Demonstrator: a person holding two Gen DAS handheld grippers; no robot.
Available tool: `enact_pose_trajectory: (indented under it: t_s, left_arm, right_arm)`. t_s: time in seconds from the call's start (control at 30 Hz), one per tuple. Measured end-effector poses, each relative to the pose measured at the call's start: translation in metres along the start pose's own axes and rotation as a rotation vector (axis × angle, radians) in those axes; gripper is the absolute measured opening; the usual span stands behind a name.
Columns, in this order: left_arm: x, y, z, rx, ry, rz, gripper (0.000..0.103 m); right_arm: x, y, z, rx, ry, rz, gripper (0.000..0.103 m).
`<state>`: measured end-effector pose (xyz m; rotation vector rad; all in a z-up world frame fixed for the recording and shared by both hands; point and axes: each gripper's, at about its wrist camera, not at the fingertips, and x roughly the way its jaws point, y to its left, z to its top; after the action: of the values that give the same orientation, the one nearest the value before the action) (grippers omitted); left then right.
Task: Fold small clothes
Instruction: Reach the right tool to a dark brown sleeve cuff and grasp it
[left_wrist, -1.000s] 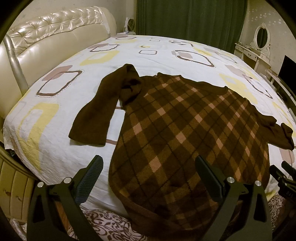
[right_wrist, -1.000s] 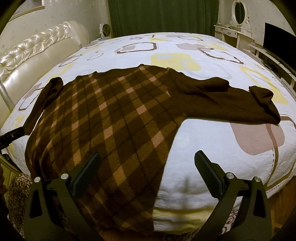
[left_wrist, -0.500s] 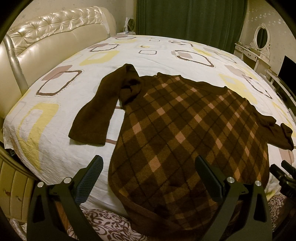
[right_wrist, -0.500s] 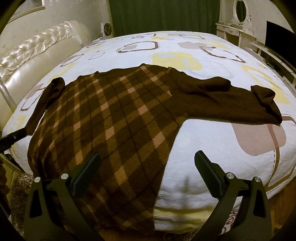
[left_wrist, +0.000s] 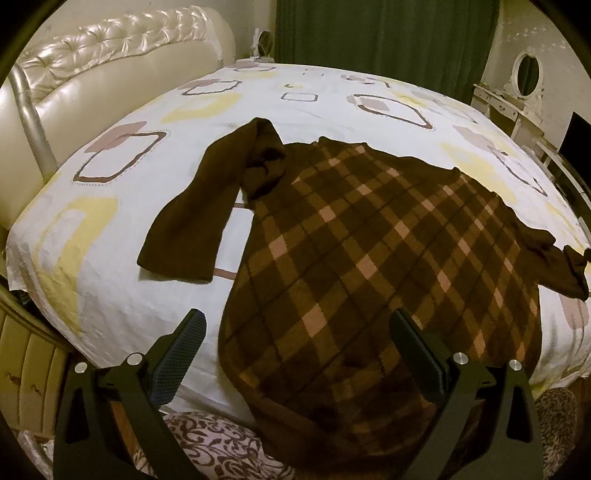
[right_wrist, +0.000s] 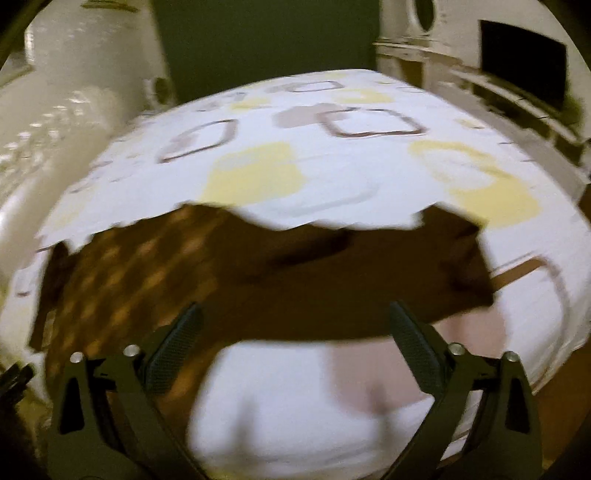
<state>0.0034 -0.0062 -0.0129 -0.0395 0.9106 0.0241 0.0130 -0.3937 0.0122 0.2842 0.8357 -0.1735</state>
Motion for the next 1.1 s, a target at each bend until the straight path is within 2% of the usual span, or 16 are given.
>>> enact_pose_trajectory:
  t_s: [0.07, 0.13, 0.23, 0.33, 0.5, 0.57, 0.67, 0.73, 0.77, 0.8, 0.87, 1.03, 1.1]
  left_arm:
    - [0.001, 0.002, 0.000, -0.005, 0.003, 0.003, 0.099]
    - [0.003, 0.004, 0.000, -0.012, 0.010, 0.006, 0.099]
    - [0.008, 0.007, -0.001, -0.022, 0.022, 0.010, 0.099]
    - [0.014, 0.009, -0.002, -0.033, 0.044, 0.013, 0.099]
    - [0.019, 0.009, -0.004, -0.029, 0.058, 0.038, 0.099]
    - [0.020, 0.010, -0.005, -0.029, 0.062, 0.047, 0.099]
    - [0.021, 0.012, -0.005, -0.031, 0.067, 0.063, 0.099]
    - [0.022, 0.014, -0.004, -0.034, 0.069, 0.072, 0.099]
    - [0.022, 0.014, -0.004, -0.035, 0.070, 0.075, 0.099]
    - [0.022, 0.015, -0.004, -0.037, 0.071, 0.077, 0.099]
    - [0.022, 0.015, -0.005, -0.035, 0.075, 0.079, 0.099]
    - [0.024, 0.013, -0.006, -0.025, 0.080, 0.077, 0.099]
    - [0.024, 0.014, -0.006, -0.026, 0.078, 0.072, 0.099]
  right_arm:
    - [0.008, -0.034, 0.018, 0.048, 0.013, -0.050, 0.074]
    - [0.012, -0.075, 0.030, 0.149, 0.014, -0.071, 0.073]
    - [0.017, -0.137, 0.036, 0.340, 0.021, -0.046, 0.073]
    - [0.032, -0.173, 0.037, 0.431, 0.059, -0.025, 0.070]
    - [0.062, -0.197, 0.043, 0.509, 0.098, 0.064, 0.051]
    - [0.072, -0.199, 0.046, 0.524, 0.107, 0.096, 0.047]
    - [0.087, -0.199, 0.050, 0.525, 0.130, 0.089, 0.047]
    - [0.095, -0.201, 0.050, 0.539, 0.143, 0.090, 0.035]
    - [0.099, -0.200, 0.049, 0.541, 0.152, 0.107, 0.015]
    - [0.102, -0.200, 0.047, 0.537, 0.163, 0.121, 0.010]
    - [0.101, -0.200, 0.046, 0.531, 0.154, 0.138, 0.009]
    - [0.074, -0.218, 0.044, 0.587, 0.053, 0.178, 0.008]
    - [0.065, -0.225, 0.042, 0.617, 0.039, 0.227, 0.008]
